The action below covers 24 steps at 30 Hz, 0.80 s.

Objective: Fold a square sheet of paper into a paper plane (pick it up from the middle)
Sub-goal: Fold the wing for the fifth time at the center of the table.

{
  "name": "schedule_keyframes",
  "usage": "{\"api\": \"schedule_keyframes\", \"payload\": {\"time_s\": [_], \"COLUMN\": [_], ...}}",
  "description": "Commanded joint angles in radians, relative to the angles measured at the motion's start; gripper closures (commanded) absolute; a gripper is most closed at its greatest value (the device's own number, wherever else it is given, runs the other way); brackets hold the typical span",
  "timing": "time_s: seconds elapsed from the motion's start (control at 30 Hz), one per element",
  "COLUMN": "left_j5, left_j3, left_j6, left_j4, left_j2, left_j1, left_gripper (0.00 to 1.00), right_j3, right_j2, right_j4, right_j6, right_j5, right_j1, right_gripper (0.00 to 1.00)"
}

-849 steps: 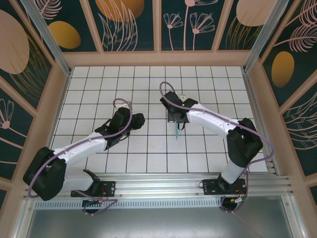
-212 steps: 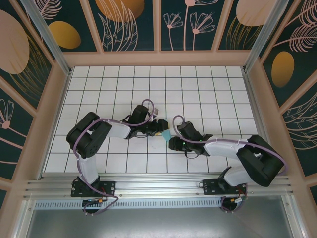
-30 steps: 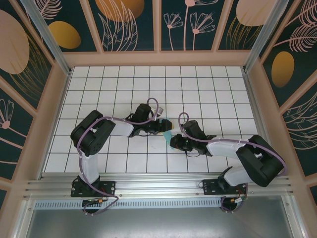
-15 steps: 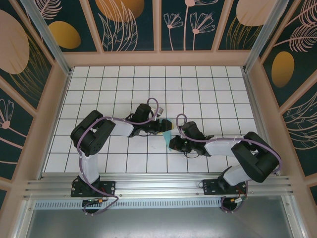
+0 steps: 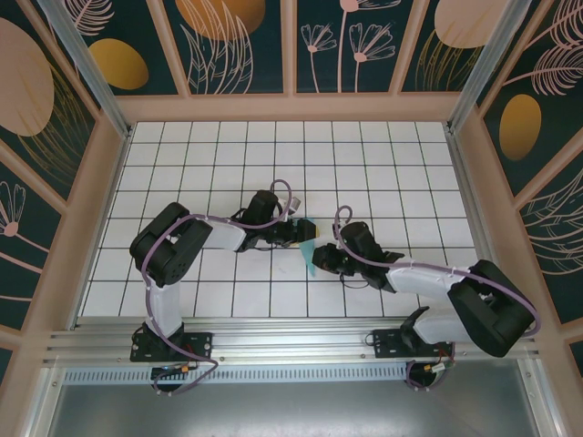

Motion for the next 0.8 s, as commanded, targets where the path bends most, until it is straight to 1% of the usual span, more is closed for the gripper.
{"api": "schedule_keyframes", "payload": {"time_s": [0.0, 0.07, 0.2, 0.4, 0.57, 0.67, 0.77], "left_j5": [-0.081, -0.082, -0.080, -0.082, -0.081, -0.080, -0.079], "left_j3": [-0.011, -0.011, -0.010, -0.010, -0.008, -0.005, -0.005], "left_j6": [0.041, 0.042, 0.042, 0.043, 0.043, 0.043, 0.043], "left_j4": [-0.118, -0.118, -0.120, -0.121, -0.119, -0.120, -0.121], "left_j2": [0.050, 0.051, 0.050, 0.054, 0.059, 0.062, 0.061], "left_j1": [0.001, 0.002, 0.001, 0.001, 0.001, 0.001, 0.001], "left_gripper": [0.31, 0.31, 0.31, 0.31, 0.31, 0.31, 0.31], "right_j3": [0.007, 0.005, 0.002, -0.056, -0.074, -0.088, -0.078], "right_j2": [0.052, 0.095, 0.161, 0.188, 0.205, 0.221, 0.243], "right_j4": [0.128, 0.191, 0.193, 0.262, 0.246, 0.279, 0.247], "right_j6": [0.035, 0.047, 0.061, 0.086, 0.083, 0.084, 0.086], "right_j5": [-0.068, -0.111, -0.110, -0.129, -0.136, -0.162, -0.152], "right_j1": [0.003, 0.004, 0.002, 0.004, 0.004, 0.003, 0.001], "right_gripper": [0.89, 0.90, 0.91, 0.91, 0.90, 0.90, 0.90]}}
